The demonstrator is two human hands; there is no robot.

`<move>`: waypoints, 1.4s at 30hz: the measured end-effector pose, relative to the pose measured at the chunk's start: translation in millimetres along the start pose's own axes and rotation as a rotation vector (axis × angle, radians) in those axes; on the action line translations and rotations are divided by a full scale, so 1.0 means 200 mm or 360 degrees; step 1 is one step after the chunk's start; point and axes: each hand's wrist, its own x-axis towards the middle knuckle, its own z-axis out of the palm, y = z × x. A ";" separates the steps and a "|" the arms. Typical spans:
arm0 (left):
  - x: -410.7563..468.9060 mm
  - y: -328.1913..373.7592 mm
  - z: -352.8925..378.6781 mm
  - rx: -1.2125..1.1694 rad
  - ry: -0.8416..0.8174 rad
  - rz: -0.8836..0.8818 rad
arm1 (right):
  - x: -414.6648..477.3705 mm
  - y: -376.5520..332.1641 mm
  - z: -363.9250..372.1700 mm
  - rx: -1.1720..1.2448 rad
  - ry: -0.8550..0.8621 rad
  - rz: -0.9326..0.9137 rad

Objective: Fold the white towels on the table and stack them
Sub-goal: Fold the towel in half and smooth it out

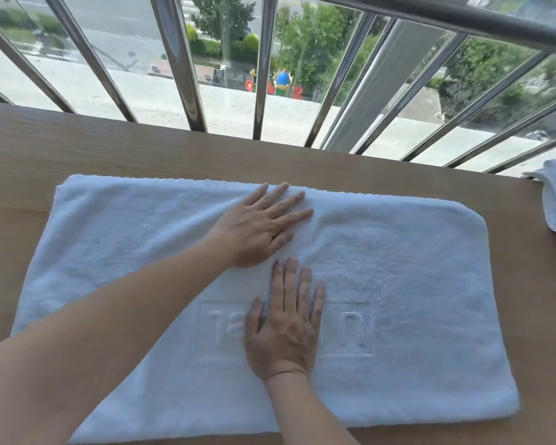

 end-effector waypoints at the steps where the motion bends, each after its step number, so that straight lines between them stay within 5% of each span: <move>1: 0.03 0.00 -0.02 -0.0020 -0.0001 0.0029 | 0.00 0.00 0.00 0.0004 -0.0008 -0.0002; 5: 0.10 0.05 -0.04 -0.0085 -0.0010 0.0559 | 0.00 0.00 0.00 0.0013 -0.0032 0.0005; 8: 0.15 0.03 -0.03 -0.0026 -0.0053 0.0608 | 0.00 0.00 0.00 0.0015 -0.0026 0.0007; 15: 0.16 0.00 -0.05 -0.0147 0.0009 -0.0095 | 0.00 0.01 -0.01 0.0036 -0.0020 -0.0006; 24: -0.64 0.36 0.16 -0.0317 0.0270 -0.0776 | 0.00 0.02 -0.01 0.0015 -0.0086 0.0004; 42: -0.60 -0.35 0.04 -0.0316 0.0275 -0.1154 | 0.01 -0.01 -0.04 0.0001 -0.0023 0.0002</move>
